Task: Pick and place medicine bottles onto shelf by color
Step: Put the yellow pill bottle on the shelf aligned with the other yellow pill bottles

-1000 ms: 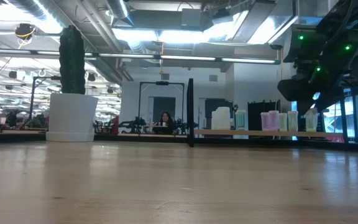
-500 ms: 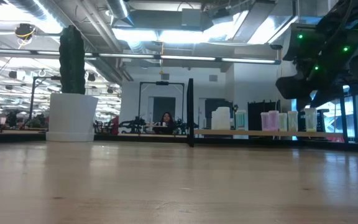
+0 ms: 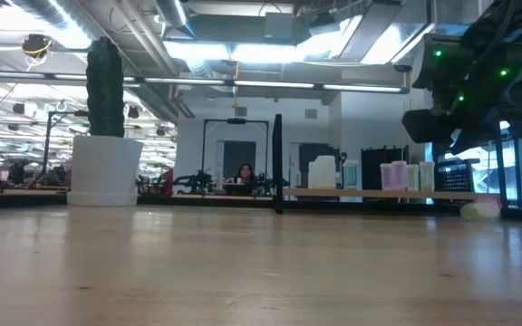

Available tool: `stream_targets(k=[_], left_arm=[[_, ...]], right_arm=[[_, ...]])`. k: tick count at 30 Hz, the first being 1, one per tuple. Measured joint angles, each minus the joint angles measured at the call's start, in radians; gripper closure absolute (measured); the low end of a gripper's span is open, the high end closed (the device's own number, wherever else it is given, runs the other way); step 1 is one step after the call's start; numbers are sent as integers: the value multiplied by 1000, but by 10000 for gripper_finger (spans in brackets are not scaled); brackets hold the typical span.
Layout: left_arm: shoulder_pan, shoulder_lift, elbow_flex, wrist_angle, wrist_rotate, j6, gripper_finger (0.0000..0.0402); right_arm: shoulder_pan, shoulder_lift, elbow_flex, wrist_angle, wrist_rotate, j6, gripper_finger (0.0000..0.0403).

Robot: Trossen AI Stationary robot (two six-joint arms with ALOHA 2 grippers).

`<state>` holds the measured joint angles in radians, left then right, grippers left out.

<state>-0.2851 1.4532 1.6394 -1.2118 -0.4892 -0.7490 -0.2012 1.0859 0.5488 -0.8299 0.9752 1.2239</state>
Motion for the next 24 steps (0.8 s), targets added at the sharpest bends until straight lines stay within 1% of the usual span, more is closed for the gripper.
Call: stream_targets(k=[3,6,9,15,17,20,22,24], left_arm=[[0,0,0,0,0,0,200],[0,0,0,0,0,0,200],[0,0,0,0,0,0,200],[0,0,0,-1,0,1,200],[0,0,0,-6,0,3,200],[0,0,0,-10,0,2,200],[0,0,0,-10,0,2,200],[1,0,0,-10,0,1,200]], right_arm=[[0,-5,3,-4,-33,-29,228],[0,-13,37,-29,-125,-98,228],[1,-15,97,-96,-225,-124,228],[1,-15,244,-311,-544,-100,228],[5,-15,278,-361,-668,-98,228],[29,-15,304,-412,-845,-46,228],[57,-15,304,-413,-918,-6,228],[80,-15,298,-407,-977,66,228]])
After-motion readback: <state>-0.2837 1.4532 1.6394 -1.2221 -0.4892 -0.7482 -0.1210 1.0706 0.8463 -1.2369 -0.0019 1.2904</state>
